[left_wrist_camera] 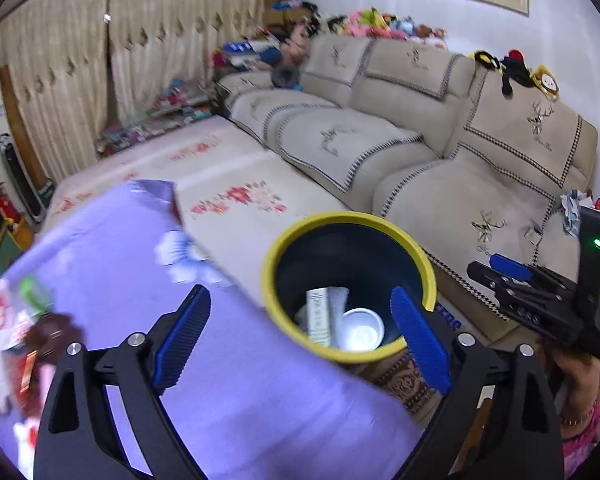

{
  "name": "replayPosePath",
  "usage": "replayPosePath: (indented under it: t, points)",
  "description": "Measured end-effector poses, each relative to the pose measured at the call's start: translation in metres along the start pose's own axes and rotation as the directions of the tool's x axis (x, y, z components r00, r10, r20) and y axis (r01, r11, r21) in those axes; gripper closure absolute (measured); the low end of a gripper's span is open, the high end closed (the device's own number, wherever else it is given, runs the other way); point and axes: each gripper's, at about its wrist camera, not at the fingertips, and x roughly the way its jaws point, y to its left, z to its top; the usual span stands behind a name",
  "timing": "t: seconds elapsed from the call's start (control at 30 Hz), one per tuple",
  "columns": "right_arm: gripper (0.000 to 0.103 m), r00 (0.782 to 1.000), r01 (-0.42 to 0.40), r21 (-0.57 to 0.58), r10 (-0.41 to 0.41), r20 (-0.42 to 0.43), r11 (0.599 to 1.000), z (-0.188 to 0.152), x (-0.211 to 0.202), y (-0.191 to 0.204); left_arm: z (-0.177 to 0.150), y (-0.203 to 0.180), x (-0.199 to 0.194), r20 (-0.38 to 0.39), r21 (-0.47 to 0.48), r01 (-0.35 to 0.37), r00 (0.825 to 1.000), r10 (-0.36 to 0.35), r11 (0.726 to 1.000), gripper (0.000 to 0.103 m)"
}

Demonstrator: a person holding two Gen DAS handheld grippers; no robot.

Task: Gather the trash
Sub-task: 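Carry the tea carton over the yellow bin and open the left gripper, then move both tools back over the table toward the remaining items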

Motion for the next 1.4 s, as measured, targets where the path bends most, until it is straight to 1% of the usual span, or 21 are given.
replayPosePath:
  t: [0.13, 0.23, 0.33, 0.43, 0.53, 0.67, 0.73, 0.83, 1.07, 1.13, 1.2, 1.33, 1.37, 1.4]
  points:
    - [0.047, 1.0, -0.023, -0.028, 0.022, -0.006, 0.999, -0.002, -0.003, 0.018, -0.023, 0.025, -0.048, 0.051, -0.031, -0.067, 0.996, 0.068, 0.997, 0.008]
    - [0.047, 0.999, -0.048, -0.063, 0.047, -0.009, 0.997, -0.004, -0.006, 0.04, -0.047, 0.052, -0.087, 0.079, -0.084, -0.124, 0.988, 0.131, 0.989, 0.006]
    - [0.046, 0.997, -0.079, -0.112, 0.077, -0.017, 0.991, -0.006, -0.009, 0.068, -0.067, 0.076, -0.116, 0.089, -0.138, -0.172, 0.979, 0.186, 0.975, 0.005]
    - [0.045, 0.994, -0.11, -0.165, 0.107, -0.029, 0.98, -0.01, -0.012, 0.099, -0.095, 0.108, -0.15, 0.098, -0.22, -0.231, 0.961, 0.258, 0.948, 0.005]
    - [0.045, 0.99, -0.142, -0.215, 0.136, -0.043, 0.966, -0.013, -0.014, 0.13, -0.118, 0.137, -0.177, 0.1, -0.285, -0.277, 0.944, 0.316, 0.918, 0.005]
    - [0.042, 0.982, -0.188, -0.278, 0.178, -0.061, 0.942, -0.018, -0.019, 0.175, -0.149, 0.173, -0.213, 0.103, -0.368, -0.35, 0.905, 0.412, 0.862, 0.005]
    - [0.042, 0.976, -0.216, -0.311, 0.202, -0.075, 0.926, -0.021, -0.02, 0.198, -0.165, 0.19, -0.231, 0.096, -0.403, -0.389, 0.882, 0.461, 0.829, 0.005]
    - [0.042, 0.964, -0.266, -0.355, 0.244, -0.105, 0.896, -0.026, -0.02, 0.234, -0.184, 0.208, -0.251, 0.082, -0.442, -0.424, 0.859, 0.506, 0.791, 0.005]
    - [0.042, 0.932, -0.363, -0.432, 0.318, -0.174, 0.826, -0.048, -0.015, 0.309, -0.21, 0.238, -0.27, 0.043, -0.498, -0.467, 0.828, 0.559, 0.73, 0.005]
    - [0.042, 0.922, -0.386, -0.446, 0.335, -0.192, 0.807, -0.053, -0.013, 0.327, -0.216, 0.243, -0.274, 0.037, -0.509, -0.47, 0.825, 0.563, 0.721, 0.005]
    - [0.042, 0.912, -0.411, -0.458, 0.354, -0.21, 0.788, -0.059, -0.014, 0.34, -0.22, 0.247, -0.276, 0.031, -0.519, -0.477, 0.819, 0.574, 0.709, 0.005]
    - [0.042, 0.889, -0.458, -0.485, 0.388, -0.244, 0.745, -0.073, -0.021, 0.368, -0.224, 0.25, -0.286, 0.032, -0.531, -0.497, 0.798, 0.602, 0.687, 0.005]
    - [0.042, 0.878, -0.479, -0.496, 0.404, -0.257, 0.724, -0.079, -0.026, 0.378, -0.226, 0.251, -0.289, 0.034, -0.534, -0.5, 0.793, 0.608, 0.682, 0.005]
    - [0.042, 0.869, -0.495, -0.508, 0.417, -0.267, 0.705, -0.085, -0.03, 0.385, -0.227, 0.252, -0.294, 0.036, -0.538, -0.507, 0.784, 0.62, 0.673, 0.005]
